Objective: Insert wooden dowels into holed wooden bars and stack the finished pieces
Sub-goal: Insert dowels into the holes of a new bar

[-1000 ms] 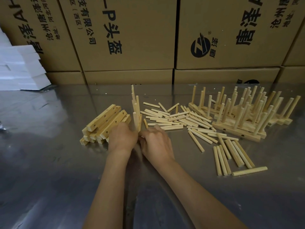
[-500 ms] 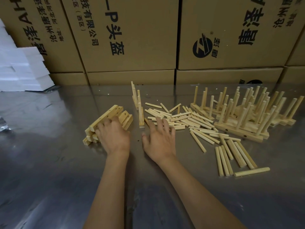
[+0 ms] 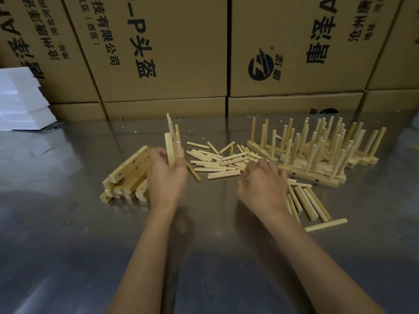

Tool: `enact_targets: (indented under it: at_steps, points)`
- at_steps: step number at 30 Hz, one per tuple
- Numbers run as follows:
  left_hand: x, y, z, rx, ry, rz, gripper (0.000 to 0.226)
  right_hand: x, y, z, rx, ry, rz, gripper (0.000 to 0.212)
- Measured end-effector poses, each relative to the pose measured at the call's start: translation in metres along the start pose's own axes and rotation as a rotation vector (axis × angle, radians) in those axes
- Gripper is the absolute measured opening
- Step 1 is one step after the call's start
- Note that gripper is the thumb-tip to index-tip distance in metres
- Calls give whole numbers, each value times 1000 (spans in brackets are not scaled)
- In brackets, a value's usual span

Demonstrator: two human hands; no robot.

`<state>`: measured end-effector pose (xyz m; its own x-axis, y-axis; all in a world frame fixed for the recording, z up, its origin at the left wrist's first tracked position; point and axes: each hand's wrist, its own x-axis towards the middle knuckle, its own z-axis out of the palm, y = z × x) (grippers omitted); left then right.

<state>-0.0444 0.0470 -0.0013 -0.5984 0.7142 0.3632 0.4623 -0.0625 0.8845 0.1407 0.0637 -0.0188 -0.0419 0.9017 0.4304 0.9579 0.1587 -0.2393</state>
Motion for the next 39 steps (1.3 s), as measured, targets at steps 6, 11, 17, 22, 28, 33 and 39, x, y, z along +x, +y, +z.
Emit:
enact_targets:
  at_steps: [6, 11, 17, 22, 28, 33, 39]
  points:
    - [-25, 10, 24, -260, -471, -254, 32, -6, 30, 1, -133, -173, -18, 22]
    - [-24, 3, 29, -470, -704, -439, 24, -6, 29, -1, 321, -14, -82, 3]
    - [-26, 4, 30, -513, -775, -352, 24, -11, 16, -8, 579, 69, -228, 26]
    - [-28, 3, 30, -466, -791, -310, 25, -9, 20, -10, 588, 118, -226, 23]
    - [-27, 3, 27, -378, -775, -233, 26, -9, 22, -15, 561, 111, -258, 24]
    - [-28, 0, 24, -290, -792, -192, 28, -10, 20, -17, 507, 76, -281, 26]
    - [-31, 1, 25, -313, -797, -183, 29, -14, 17, -20, 597, 89, -206, 26]
